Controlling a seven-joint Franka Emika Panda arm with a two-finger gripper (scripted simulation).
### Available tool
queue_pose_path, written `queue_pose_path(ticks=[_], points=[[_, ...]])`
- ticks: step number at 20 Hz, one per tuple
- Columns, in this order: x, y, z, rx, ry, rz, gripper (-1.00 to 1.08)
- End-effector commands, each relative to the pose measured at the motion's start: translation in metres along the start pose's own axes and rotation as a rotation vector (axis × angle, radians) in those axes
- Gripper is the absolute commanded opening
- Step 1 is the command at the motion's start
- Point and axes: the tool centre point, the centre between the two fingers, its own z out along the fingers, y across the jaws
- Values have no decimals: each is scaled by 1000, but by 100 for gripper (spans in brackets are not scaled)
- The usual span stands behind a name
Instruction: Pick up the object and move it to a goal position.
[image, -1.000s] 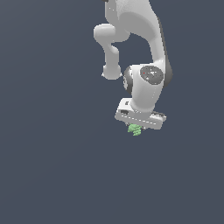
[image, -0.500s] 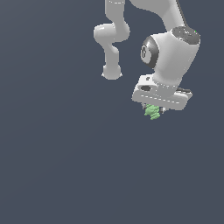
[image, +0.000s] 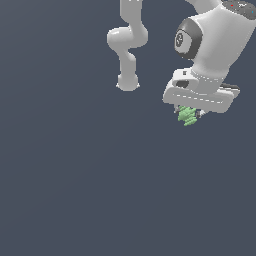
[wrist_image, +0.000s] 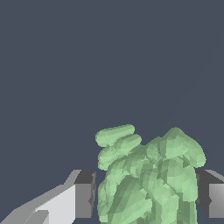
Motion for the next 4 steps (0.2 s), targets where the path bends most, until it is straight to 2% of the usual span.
queue_pose_path(ticks=[1,4], points=[[-1,-2,-2,-1,-1,1,-100],[0,-1,-1,0,-2,1,-100]])
